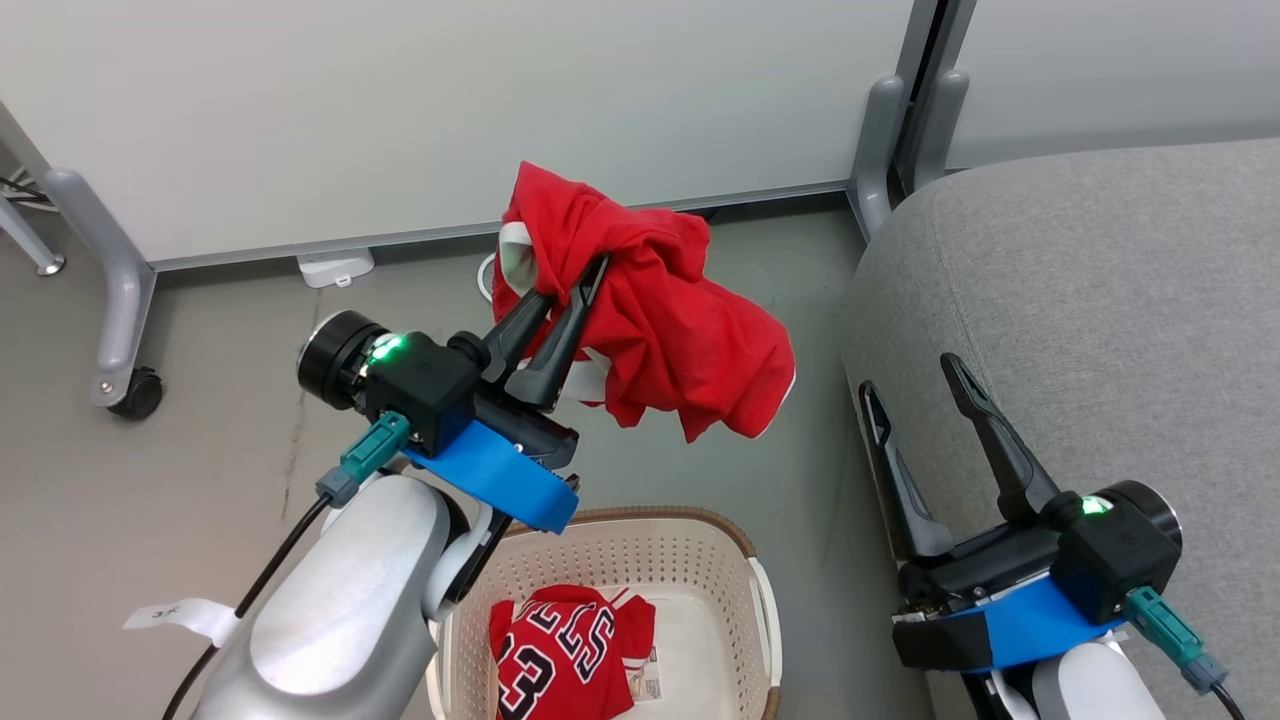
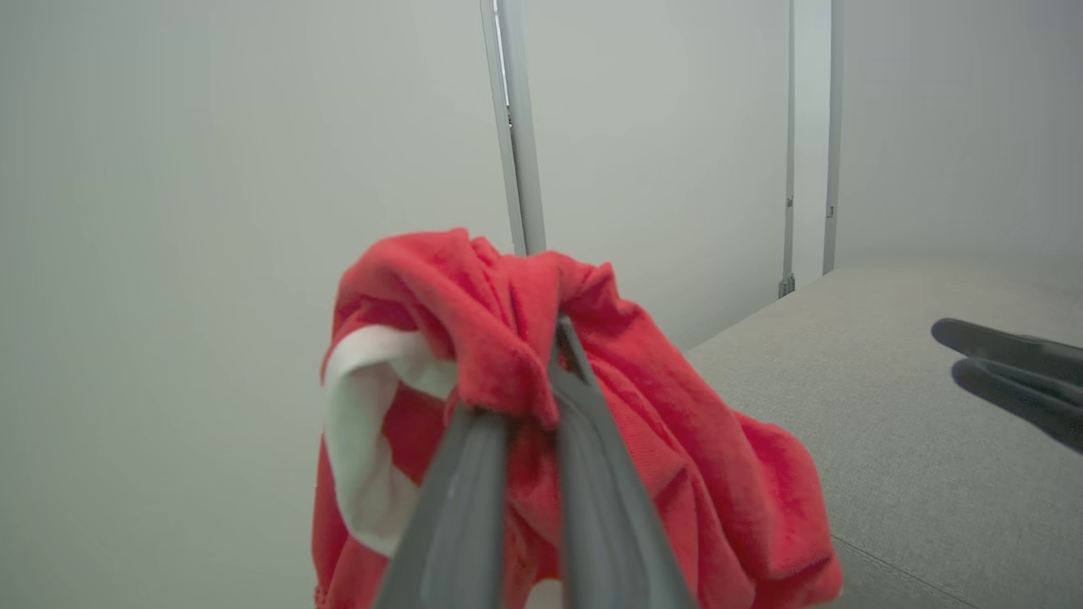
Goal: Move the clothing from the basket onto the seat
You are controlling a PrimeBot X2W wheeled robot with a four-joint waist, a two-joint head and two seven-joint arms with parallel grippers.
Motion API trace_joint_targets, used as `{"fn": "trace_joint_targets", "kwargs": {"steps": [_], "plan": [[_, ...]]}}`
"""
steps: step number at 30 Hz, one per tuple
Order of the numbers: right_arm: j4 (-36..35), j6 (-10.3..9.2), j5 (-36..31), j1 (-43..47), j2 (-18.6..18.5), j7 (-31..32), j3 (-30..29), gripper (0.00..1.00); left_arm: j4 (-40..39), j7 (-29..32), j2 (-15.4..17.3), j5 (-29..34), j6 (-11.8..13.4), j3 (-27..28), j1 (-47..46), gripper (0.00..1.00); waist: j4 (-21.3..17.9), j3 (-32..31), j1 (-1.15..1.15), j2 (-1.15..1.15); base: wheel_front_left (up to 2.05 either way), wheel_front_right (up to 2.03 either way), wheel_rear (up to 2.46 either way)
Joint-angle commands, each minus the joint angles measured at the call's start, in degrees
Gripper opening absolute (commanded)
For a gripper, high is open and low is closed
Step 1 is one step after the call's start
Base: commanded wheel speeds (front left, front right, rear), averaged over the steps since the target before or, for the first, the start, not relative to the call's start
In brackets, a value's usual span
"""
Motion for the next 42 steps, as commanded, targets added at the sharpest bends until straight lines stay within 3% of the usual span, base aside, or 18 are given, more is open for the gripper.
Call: {"fn": "trace_joint_targets", "kwargs": {"steps": [1,10,19,33,41,42], "plan": [[-0.1,0.03,0.2,0.8,-0.2,-0.2,0.0,1.0,-0.4,-0.3,0.1,0.2,0.0,0.3,0.7,0.0,0.0,-0.1,0.01,-0.01,0.0,0.0,0.0],[-1.6,0.03,-0.5,0.2,-0.2,-0.2,1.4,1.0,-0.7,-0.3,0.2,0.6,0.0,-0.1,0.6,0.0,-0.1,-0.3,0.01,-0.01,0.0,0.0,0.0],[-0.3,0.03,-2.6,-5.5,-1.3,-0.2,7.7,1.0,-0.4,-0.3,-0.7,1.1,0.0,-1.1,-0.2,0.0,0.5,0.1,0.01,-0.01,0.0,0.0,0.0],[11.2,0.02,-8.6,-15.2,-3.1,-0.1,14.3,1.0,-0.5,-0.3,-2.5,1.4,0.0,-4.5,-1.9,0.0,2.9,1.5,0.01,-0.01,0.0,0.0,0.0],[17.3,0.02,-10.0,-18.6,-1.5,-0.1,14.5,1.0,-0.4,-0.3,-3.6,1.1,0.0,-6.8,-2.7,0.0,3.5,2.0,0.01,-0.01,0.0,0.0,0.0],[18.2,0.02,-9.8,-18.7,-1.3,-0.1,14.6,0.7,-0.4,-0.3,-3.6,1.1,0.0,-6.9,-2.7,0.0,3.5,2.0,0.01,-0.01,0.0,0.0,0.0]]}}
